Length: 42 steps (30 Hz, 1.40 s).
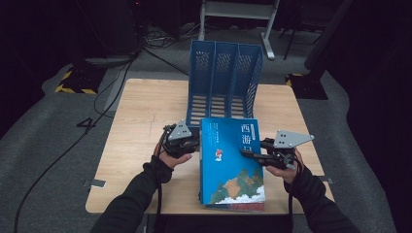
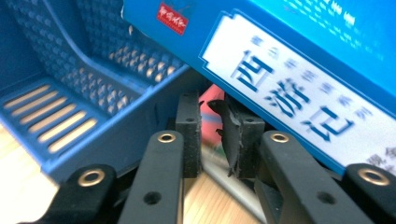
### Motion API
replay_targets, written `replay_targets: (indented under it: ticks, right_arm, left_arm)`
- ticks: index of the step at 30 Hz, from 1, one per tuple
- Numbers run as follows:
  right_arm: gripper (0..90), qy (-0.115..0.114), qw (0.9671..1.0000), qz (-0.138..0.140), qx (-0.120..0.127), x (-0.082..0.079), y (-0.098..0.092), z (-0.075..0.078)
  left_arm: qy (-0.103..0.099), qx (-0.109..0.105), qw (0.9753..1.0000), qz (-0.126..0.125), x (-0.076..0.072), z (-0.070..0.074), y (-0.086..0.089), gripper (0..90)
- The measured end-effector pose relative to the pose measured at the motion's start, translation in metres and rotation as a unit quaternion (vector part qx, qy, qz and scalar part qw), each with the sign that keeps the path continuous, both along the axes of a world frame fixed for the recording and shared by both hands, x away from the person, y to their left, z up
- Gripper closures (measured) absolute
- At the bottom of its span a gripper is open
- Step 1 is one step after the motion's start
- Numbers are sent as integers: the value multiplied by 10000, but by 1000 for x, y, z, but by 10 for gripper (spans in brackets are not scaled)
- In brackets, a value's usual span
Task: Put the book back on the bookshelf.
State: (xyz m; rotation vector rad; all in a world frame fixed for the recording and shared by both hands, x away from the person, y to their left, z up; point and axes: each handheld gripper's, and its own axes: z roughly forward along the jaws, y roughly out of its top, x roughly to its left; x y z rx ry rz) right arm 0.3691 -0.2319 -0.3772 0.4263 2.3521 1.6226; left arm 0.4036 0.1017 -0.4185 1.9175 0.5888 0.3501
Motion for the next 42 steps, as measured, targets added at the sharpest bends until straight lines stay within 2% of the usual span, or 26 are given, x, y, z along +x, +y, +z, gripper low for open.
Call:
replay_targets:
  ticks: [3, 5, 7, 10, 11, 12, 16, 20, 21, 24, 26, 28, 30, 34, 38, 42]
  right_arm:
    - [686, -119, 9999, -23, 68, -2, -2, 5]
    - [708, -245, 9996, -99, 139, -2, -5, 11]
    - [712, -277, 9995, -118, 133, -2, -5, 13]
    - [724, -416, 9988, -216, 133, -1, -5, 16]
    - [725, -552, 9978, -333, 149, -2, -4, 17]
    - [725, -552, 9978, -333, 149, -2, -4, 17]
    - [737, -785, 9952, -565, 174, -4, -5, 21]
    - [751, -970, 9923, -710, 284, -3, -7, 24]
    - [754, -1012, 9914, -760, 325, -2, -7, 25]
    - [755, -1074, 9905, -792, 321, -1, -8, 27]
    - [756, -1122, 9897, -834, 309, 0, -8, 29]
    - [757, -1232, 9880, -883, 307, 0, -8, 30]
    - [761, -1338, 9857, -969, 330, 0, -8, 31]
    - [763, -1394, 9840, -1028, 418, 2, -10, 31]
    - [763, -1454, 9832, -969, 524, -2, -13, 28]
    - [762, -1615, 9818, -877, 487, -12, -17, 27]
  left_arm:
    - [-187, -100, 9998, -66, -2, 11, -2, 806]
    - [-279, -75, 9996, -65, 0, 22, -4, 808]
    - [-317, -113, 9994, -42, 1, 24, -4, 809]
    - [-309, -324, 9990, -45, 7, 28, -5, 850]
    - [-364, -349, 9987, -35, 9, 31, -9, 889]
    - [-364, -349, 9987, -35, 9, 31, -9, 896]
    - [-476, -406, 9980, -127, 13, 41, -13, 896]
    - [-587, -420, 9972, -193, 20, 58, -17, 897]
    - [-627, -458, 9967, -249, 23, 66, -18, 898]
    - [-692, -402, 9964, -296, 25, 74, -19, 898]
    - [-786, -366, 9959, -241, 27, 80, -20, 898]
    - [-822, -414, 9956, -196, 27, 86, -22, 898]
    - [-963, -446, 9941, -235, 27, 96, -25, 899]
    - [-1072, -436, 9929, -268, 25, 106, -28, 899]
    - [-1189, -410, 9915, -344, 19, 107, -29, 898]
    - [-1308, -546, 9892, -366, 7, 109, -30, 887]
